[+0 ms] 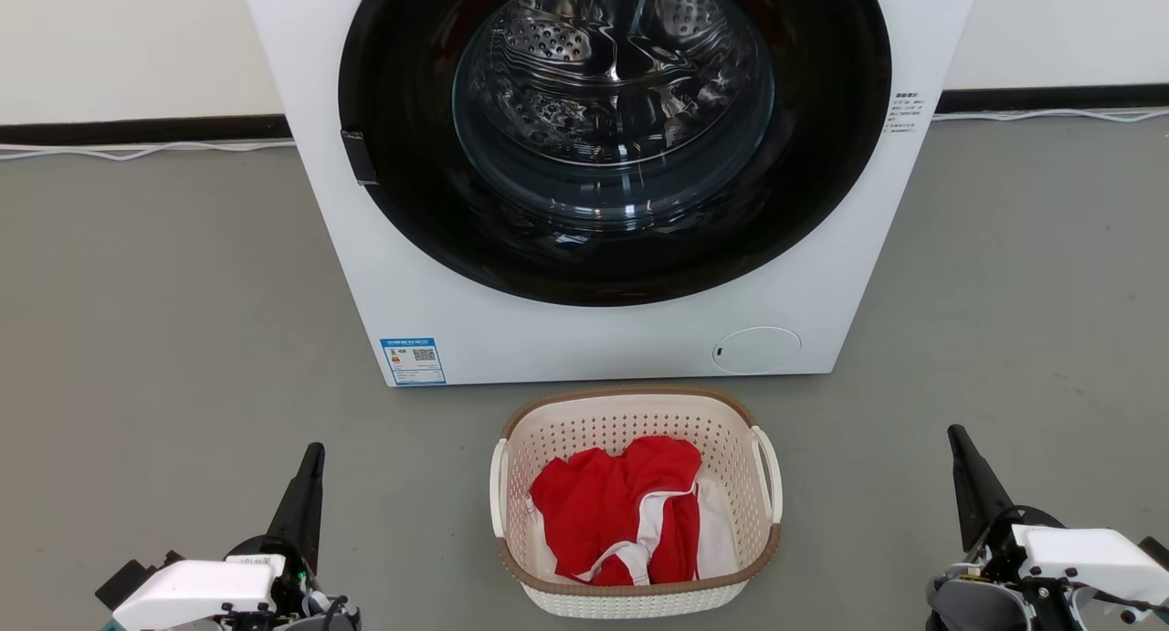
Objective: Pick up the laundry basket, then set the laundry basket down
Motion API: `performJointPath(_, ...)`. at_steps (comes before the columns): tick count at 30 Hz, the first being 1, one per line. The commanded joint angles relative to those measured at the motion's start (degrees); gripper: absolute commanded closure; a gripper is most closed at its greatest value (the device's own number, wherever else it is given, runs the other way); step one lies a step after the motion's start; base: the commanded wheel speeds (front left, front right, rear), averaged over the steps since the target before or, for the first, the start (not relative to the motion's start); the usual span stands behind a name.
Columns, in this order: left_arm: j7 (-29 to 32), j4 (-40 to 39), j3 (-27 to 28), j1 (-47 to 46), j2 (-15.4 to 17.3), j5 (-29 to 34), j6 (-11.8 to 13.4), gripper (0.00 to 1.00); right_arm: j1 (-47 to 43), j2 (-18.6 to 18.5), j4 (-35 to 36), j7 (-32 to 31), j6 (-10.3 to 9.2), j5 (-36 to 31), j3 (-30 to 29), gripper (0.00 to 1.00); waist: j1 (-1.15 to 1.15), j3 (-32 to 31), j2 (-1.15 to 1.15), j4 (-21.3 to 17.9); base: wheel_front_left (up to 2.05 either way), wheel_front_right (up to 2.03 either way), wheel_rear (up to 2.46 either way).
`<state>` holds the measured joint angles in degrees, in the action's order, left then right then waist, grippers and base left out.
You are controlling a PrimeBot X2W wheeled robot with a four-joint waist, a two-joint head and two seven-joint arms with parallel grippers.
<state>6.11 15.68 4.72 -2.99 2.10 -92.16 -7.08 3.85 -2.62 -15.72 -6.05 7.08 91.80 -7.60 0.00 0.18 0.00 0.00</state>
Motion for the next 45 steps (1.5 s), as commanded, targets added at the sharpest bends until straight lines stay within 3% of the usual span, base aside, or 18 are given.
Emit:
performJointPath(1,0.4,-1.7,1.8,-3.2,0.8,0.0,-0.4,1.0,2.3,-0.3,1.7,-0.4,0.41,0.4,1.1,1.0,0.0,0.0,0.0,0.0,0.0,0.0,0.0)
performJointPath(5,0.4,-1.7,1.8,-3.2,0.8,0.0,-0.4,1.0,2.3,-0.3,1.7,-0.4,0.41,0.4,1.1,1.0,0.0,0.0,0.0,0.0,0.0,0.0,0.0)
performJointPath(6,0.0,0.2,0.0,0.1,0.0,0.0,0.0,0.0,-0.1,0.0,-0.2,0.0,-0.01,0.0,0.0,0.0,0.0,0.0,0.0,0.0,0.0,0.0,0.0)
performJointPath(15,-1.3,1.2,-1.1,0.9,-0.3,0.3,0.0,0.0,-1.2,0.1,-0.6,1.2,-0.01,-0.7,0.6,0.0,0.13,-0.1,0.0,0.0,0.0,0.0,0.0)
performJointPath(23,-2.6,1.2,-2.0,0.9,-0.2,1.2,0.0,0.0,-1.7,0.1,0.3,2.5,0.02,-3.6,1.0,0.0,0.0,0.0,0.0,0.0,0.0,0.0,0.0)
performJointPath(45,-6.3,2.0,-3.6,0.2,0.0,14.0,1.1,0.0,-1.7,0.0,2.3,6.2,0.1,-25.3,2.4,0.0,0.0,-0.1,0.0,-0.2,0.0,0.0,0.0)
